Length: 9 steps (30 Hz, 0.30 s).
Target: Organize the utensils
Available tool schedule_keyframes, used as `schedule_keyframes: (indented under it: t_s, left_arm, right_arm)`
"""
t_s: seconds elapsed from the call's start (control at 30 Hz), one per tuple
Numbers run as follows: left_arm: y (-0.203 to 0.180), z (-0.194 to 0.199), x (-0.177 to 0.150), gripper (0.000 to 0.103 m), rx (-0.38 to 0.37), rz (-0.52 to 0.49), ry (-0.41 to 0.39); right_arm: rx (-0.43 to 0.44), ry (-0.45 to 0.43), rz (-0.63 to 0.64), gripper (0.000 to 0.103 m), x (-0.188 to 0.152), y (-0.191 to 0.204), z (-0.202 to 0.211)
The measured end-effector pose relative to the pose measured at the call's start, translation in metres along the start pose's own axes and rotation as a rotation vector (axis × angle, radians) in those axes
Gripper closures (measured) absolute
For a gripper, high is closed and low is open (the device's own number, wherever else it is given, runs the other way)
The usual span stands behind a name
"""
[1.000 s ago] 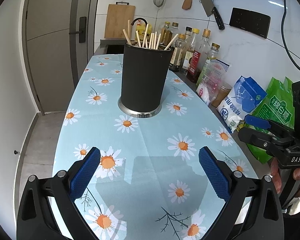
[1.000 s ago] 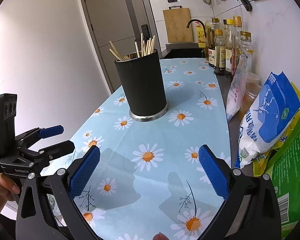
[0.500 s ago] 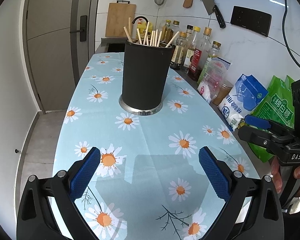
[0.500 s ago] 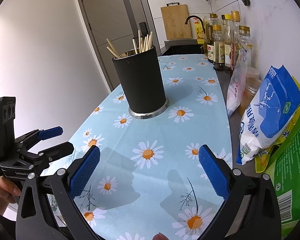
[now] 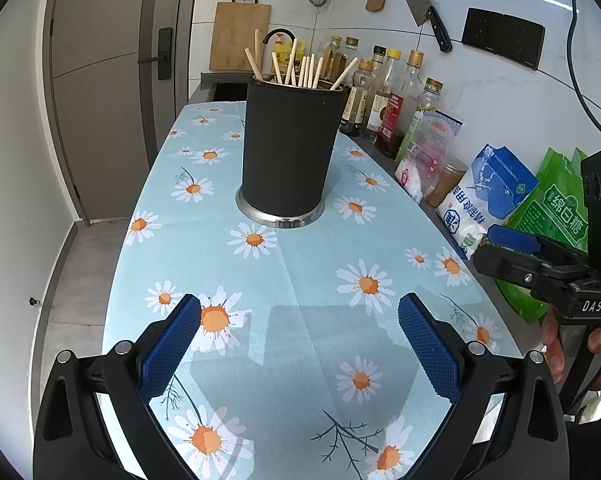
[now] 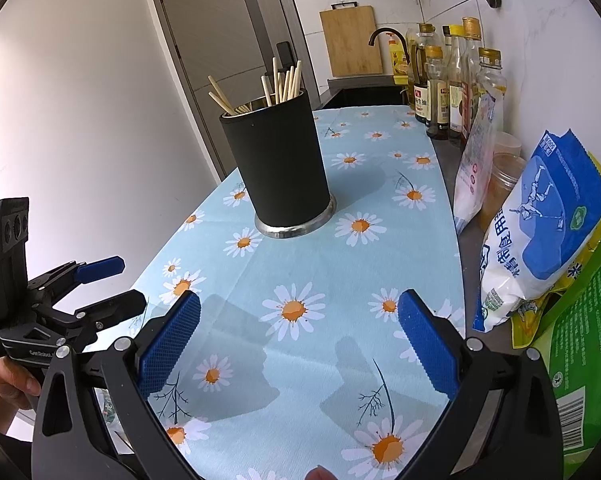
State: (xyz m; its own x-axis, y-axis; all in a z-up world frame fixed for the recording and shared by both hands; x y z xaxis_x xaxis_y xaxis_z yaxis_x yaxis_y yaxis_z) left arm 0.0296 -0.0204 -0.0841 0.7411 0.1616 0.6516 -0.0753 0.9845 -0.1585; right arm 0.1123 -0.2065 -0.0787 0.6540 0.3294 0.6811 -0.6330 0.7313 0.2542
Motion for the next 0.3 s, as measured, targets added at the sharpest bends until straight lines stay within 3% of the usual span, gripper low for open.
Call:
schedule_keyframes:
  t_s: [0.3]
  left_arm:
    - [0.0001,-0.0039,0.0012,0.007,-0.001,0.009,0.009]
  right_arm:
    - [0.005,0.009,-0.015,0.005,0.0000,-0.0032,-0.0046]
Point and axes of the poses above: each gripper's, at about its wrist camera, not at the fingertips, and z roughly against the way its jaws point, y to its left, x to its top, the point moved 3 cm from there along -z, roughly the way its jaws point, and after that the axes turned 6 degrees about y, right-handed, at the moved point
